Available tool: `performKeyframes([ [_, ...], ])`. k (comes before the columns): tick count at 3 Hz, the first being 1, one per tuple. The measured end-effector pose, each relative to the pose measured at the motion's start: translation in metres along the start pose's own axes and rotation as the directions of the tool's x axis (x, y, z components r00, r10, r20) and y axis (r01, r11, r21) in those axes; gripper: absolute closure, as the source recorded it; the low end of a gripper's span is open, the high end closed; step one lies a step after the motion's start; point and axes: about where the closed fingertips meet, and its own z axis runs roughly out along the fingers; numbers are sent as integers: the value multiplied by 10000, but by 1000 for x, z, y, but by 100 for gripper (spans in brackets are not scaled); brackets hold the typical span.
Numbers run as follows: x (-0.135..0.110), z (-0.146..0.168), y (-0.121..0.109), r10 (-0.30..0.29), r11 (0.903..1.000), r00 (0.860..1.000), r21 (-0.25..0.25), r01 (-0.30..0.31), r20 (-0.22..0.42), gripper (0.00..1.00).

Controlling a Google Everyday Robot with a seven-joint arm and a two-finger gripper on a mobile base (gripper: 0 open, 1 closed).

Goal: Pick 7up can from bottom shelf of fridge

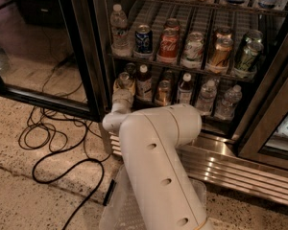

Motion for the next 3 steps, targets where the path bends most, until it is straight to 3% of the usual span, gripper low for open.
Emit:
performKeyframes([
  [2, 0, 0, 0, 5, 10000, 10000, -4, -5, 0, 100],
  [3, 0, 0, 0, 7, 10000, 10000, -2, -7, 8, 100],
])
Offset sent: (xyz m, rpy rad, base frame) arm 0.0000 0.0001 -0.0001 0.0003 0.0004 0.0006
